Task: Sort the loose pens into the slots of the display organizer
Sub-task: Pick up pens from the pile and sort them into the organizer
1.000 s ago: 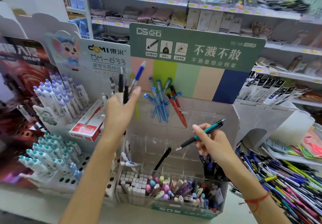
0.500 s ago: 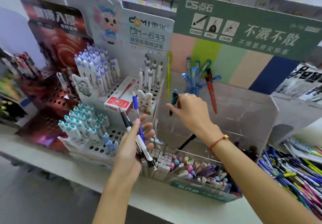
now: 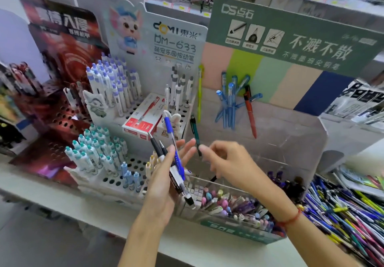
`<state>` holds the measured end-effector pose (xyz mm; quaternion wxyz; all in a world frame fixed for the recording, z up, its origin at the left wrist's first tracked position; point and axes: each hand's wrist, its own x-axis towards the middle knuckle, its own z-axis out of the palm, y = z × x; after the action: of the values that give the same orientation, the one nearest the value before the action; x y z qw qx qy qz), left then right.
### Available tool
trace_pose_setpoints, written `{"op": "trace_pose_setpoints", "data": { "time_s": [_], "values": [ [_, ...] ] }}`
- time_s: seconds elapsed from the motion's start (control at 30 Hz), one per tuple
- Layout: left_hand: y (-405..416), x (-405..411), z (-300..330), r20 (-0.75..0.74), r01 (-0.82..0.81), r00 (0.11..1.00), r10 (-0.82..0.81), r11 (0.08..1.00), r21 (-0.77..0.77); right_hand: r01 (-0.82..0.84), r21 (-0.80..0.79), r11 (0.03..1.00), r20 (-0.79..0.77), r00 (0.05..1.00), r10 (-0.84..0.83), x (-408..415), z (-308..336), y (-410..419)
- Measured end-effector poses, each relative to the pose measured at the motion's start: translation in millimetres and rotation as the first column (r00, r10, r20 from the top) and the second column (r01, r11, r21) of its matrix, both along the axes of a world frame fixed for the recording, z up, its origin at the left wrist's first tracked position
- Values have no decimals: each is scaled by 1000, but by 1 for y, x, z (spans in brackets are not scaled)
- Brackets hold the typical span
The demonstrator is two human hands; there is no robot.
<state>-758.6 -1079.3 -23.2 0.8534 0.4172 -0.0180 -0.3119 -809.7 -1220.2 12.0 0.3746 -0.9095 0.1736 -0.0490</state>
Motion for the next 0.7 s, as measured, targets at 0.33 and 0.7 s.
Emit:
{"op": "trace_pose_setpoints", "data": {
  "time_s": [0.33, 0.7],
  "values": [
    [-32, -19, -13, 145, 79, 985, -95, 990, 114, 102, 511, 853, 63, 986, -156, -25, -30, 1],
    [-45, -12, -29, -11, -1, 1000, 3, 988, 153, 349, 440, 828, 310, 806, -504, -93, -18, -73]
  ]
}}
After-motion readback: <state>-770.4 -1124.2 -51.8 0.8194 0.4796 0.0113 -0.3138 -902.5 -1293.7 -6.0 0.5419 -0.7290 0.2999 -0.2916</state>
